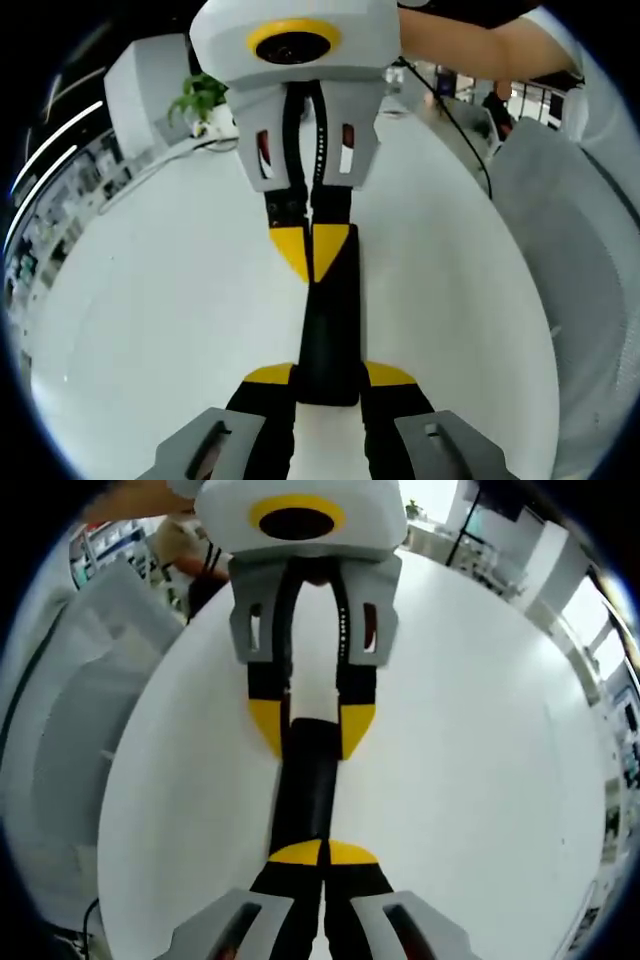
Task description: Press the specified remote control buttons in sequence, fully releasing each button before pressing the next.
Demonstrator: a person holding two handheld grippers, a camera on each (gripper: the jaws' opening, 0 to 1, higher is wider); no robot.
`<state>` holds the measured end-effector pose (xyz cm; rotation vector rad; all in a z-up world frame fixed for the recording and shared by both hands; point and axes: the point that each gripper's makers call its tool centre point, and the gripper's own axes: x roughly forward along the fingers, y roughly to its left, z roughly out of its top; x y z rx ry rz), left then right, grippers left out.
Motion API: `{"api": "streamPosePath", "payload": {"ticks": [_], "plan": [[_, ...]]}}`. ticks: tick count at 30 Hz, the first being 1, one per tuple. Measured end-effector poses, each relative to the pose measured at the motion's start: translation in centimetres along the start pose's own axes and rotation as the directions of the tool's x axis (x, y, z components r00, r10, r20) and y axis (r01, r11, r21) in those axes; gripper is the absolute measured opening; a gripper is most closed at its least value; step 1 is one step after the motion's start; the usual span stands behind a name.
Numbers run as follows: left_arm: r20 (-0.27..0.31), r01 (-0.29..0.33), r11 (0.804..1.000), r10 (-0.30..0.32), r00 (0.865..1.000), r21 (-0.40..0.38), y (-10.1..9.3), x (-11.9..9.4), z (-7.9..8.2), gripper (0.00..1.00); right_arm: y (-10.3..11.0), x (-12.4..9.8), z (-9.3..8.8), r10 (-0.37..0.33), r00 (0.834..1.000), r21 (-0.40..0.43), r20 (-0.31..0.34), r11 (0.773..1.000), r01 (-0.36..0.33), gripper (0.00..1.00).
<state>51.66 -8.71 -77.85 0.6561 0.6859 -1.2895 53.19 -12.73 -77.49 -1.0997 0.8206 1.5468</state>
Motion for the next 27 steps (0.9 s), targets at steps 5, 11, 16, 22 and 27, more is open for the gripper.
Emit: {"api": "streamPosePath", "payload": {"ticks": [5, 11, 16, 22, 27], "plan": [[0.002, 0.001, 1.0, -0.001, 1.0, 0.001, -0.01, 0.0, 0.02, 0.24, 0.05, 0.01, 0.07, 0.005, 1.0, -0.011, -0.006, 1.0, -0.005, 0.0], [0.003, 0.001, 1.0, -0.001, 1.0, 0.002, 0.01, -0.02, 0.03, 0.24, 0.08, -0.06, 0.1, 0.006, 1.0, -0.024, -0.016, 1.0, -0.007, 0.0], [0.007, 0.0, 1.0, 0.0, 1.0, 0.002, 0.06, -0.03, 0.06, 0.24, 0.22, -0.1, 0.13, 0.012, 1.0, -0.031, -0.019, 0.999, -0.012, 0.0], [0.008, -0.002, 1.0, 0.002, 1.0, 0.0, 0.08, -0.05, 0.08, 0.24, 0.18, 0.0, 0.06, 0.015, 1.0, -0.025, -0.025, 1.0, -0.015, 0.0], [0.011, -0.002, 1.0, 0.002, 1.0, 0.003, 0.06, -0.06, 0.1, 0.24, 0.19, 0.02, 0.04, 0.011, 0.999, -0.035, -0.032, 0.999, -0.012, 0.0]]}}
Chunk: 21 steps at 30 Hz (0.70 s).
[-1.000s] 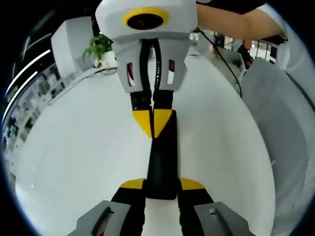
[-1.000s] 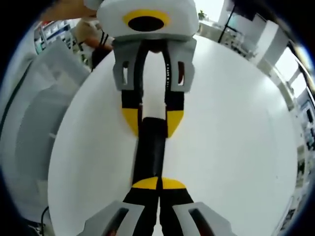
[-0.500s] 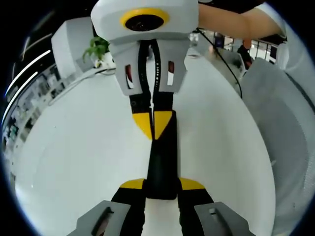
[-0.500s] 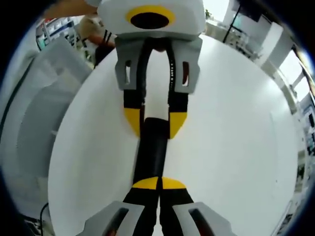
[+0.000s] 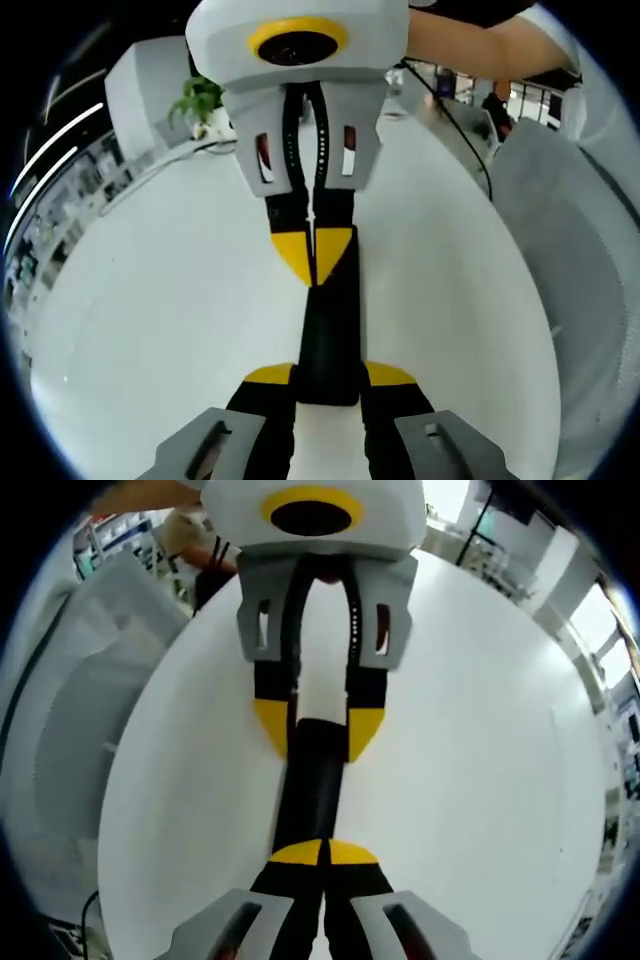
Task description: Press the specified remote control buttons in sequence, fully releasing each button before pressing the next.
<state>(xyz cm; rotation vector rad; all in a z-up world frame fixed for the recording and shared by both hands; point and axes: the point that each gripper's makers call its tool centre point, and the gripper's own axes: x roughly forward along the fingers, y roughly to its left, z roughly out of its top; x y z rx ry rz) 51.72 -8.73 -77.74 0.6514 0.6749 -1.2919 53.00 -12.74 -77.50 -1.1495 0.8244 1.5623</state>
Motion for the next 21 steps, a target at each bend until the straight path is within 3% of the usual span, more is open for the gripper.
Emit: {"api": "streamPosePath", "payload": {"ticks": [21], "plan": [[-0.008, -0.001, 1.0, 0.001, 1.0, -0.004, -0.08, 0.05, -0.03, 0.24, -0.09, 0.17, 0.07, 0.002, 1.0, 0.018, -0.001, 1.0, -0.002, 0.0]]}}
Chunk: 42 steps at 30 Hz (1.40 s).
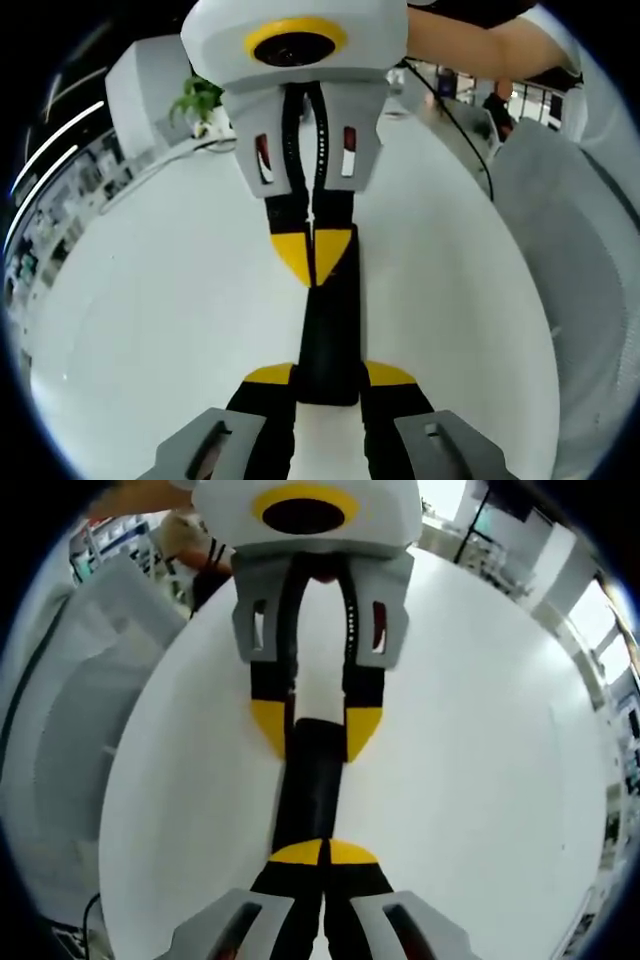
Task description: Press the specified remote control buttons in sequence, fully releasing each button before pressing the next.
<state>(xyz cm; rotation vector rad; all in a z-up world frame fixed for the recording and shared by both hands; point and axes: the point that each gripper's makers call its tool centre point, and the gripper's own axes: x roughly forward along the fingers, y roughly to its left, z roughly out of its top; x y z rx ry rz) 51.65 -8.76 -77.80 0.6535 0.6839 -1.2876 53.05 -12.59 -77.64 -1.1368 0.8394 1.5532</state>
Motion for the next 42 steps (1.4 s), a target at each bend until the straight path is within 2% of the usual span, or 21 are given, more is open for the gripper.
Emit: {"api": "streamPosePath", "payload": {"ticks": [15, 21, 29, 32, 42], "plan": [[0.009, 0.004, 1.0, -0.004, 1.0, -0.01, 0.1, 0.0, 0.0, 0.24, 0.0, 0.0, 0.0, -0.007, 1.0, 0.014, 0.01, 1.0, 0.007, 0.0], [0.016, 0.009, 1.0, -0.009, 1.0, -0.014, 0.1, 0.0, 0.0, 0.24, -0.1, -0.1, 0.0, -0.027, 0.999, 0.02, 0.028, 0.999, 0.026, 0.0], [0.017, 0.01, 1.0, -0.01, 1.0, -0.018, 0.0, 0.0, 0.0, 0.24, 0.0, -0.1, 0.0, -0.053, 0.998, -0.004, 0.02, 0.999, 0.053, 0.0], [0.015, 0.009, 1.0, -0.009, 1.0, -0.02, 0.1, 0.0, -0.1, 0.24, -0.2, -0.3, 0.0, -0.08, 0.996, 0.008, 0.035, 0.997, 0.08, 0.0], [0.012, 0.011, 1.0, -0.011, 1.0, -0.019, 0.0, 0.1, 0.0, 0.24, 0.2, -1.8, -0.1, -0.107, 0.992, 0.027, 0.06, 0.994, 0.105, 0.0]]}}
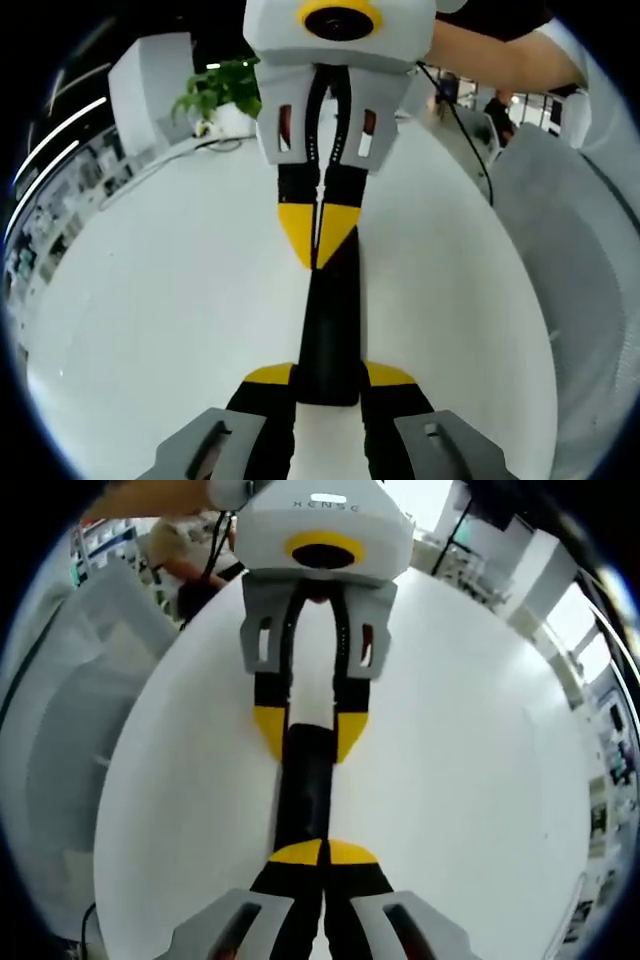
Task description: Press the specified remote control buttons in sequence, fully releasing each button before pressing the next.
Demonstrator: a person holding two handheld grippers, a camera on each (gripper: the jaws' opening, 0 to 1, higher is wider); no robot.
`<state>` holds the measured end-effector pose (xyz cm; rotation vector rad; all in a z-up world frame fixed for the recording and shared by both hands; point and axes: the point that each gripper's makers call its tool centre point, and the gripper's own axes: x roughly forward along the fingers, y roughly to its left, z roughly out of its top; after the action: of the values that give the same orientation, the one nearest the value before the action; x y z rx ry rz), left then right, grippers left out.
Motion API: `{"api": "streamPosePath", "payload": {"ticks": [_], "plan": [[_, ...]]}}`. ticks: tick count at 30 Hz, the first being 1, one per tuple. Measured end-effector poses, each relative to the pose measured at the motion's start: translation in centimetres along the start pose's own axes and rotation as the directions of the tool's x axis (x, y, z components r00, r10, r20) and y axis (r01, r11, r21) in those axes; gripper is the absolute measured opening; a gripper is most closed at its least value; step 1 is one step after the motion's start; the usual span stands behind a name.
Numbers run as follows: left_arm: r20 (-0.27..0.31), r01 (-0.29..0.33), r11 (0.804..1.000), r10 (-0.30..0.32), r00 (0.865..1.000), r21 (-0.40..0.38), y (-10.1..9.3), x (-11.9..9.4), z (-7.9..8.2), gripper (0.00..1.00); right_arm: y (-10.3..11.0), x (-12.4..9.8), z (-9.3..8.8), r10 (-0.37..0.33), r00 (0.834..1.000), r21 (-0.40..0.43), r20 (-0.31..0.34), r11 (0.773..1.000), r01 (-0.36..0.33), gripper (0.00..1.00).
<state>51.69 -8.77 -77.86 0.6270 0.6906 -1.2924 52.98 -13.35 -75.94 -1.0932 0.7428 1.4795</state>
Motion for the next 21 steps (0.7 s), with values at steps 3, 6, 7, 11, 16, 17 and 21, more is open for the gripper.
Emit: {"api": "streamPosePath", "payload": {"ticks": [3, 6, 7, 11, 16, 17, 21], "plan": [[0.0, 0.0, 1.0, 0.0, 1.0, 0.0, 0.03, 0.03, 0.02, 0.24, 0.12, -0.2, 0.08, -0.003, 1.0, -0.004, 0.002, 1.0, 0.003, 0.0], [0.001, 0.0, 1.0, 0.0, 1.0, -0.001, 0.04, 0.03, 0.02, 0.24, 0.31, -0.29, 0.22, 0.0, 1.0, -0.012, 0.004, 1.0, 0.0, 0.0], [0.001, 0.0, 1.0, 0.0, 1.0, -0.001, 0.03, 0.03, 0.02, 0.24, 0.34, -0.3, 0.25, 0.001, 1.0, -0.013, 0.004, 1.0, -0.001, 0.0], [0.001, -0.001, 1.0, 0.001, 1.0, -0.001, 0.04, 0.03, 0.02, 0.24, 0.53, -0.23, 0.27, 0.007, 1.0, -0.019, 0.001, 1.0, -0.007, 0.0], [0.0, -0.001, 1.0, 0.001, 1.0, -0.001, 0.05, 0.03, 0.02, 0.24, 0.66, -0.08, 0.23, 0.013, 1.0, -0.019, -0.002, 1.0, -0.013, 0.0], [0.0, -0.001, 1.0, 0.001, 1.0, -0.001, 0.05, 0.03, 0.01, 0.24, 0.67, -0.06, 0.23, 0.014, 1.0, -0.02, -0.002, 1.0, -0.014, 0.0], [0.001, 0.0, 1.0, 0.0, 1.0, 0.0, 0.06, 0.03, 0.0, 0.24, 0.69, 0.05, 0.22, 0.017, 1.0, -0.02, -0.004, 1.0, -0.018, 0.0]]}}
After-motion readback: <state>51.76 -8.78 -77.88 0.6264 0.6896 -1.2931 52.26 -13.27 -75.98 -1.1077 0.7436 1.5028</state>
